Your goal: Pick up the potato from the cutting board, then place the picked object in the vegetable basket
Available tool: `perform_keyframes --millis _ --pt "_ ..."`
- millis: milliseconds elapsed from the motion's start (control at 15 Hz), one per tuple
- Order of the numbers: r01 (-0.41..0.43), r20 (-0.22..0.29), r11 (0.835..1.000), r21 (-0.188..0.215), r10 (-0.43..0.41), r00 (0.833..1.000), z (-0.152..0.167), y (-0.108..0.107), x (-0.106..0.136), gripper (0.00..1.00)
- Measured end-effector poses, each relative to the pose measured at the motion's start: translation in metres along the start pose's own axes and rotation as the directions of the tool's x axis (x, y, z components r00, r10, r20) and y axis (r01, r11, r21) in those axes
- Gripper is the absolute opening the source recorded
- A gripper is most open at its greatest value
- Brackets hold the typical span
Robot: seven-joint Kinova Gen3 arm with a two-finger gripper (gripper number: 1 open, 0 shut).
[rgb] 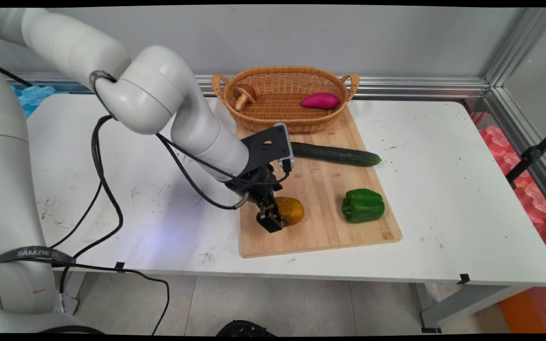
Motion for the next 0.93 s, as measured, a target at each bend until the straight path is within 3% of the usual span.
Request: perform_keyframes --millis 67,133,667,933 --pt "0.001 0.0 1.0 -0.001 -0.001 1.0 0.003 0.0 -0.001 1.0" --pt "0.003 -0.001 1.0 -0.003 -0.003 1.0 0.006 0.0 -0.002 0.0" --pt "0.023 -0.027 1.0 -0.011 -0.023 0.999 0.007 -0.01 0.007 0.0" --pt "0.037 -0.059 0.999 -0.015 -0.038 0.998 -0.017 -0.037 0.028 0.0"
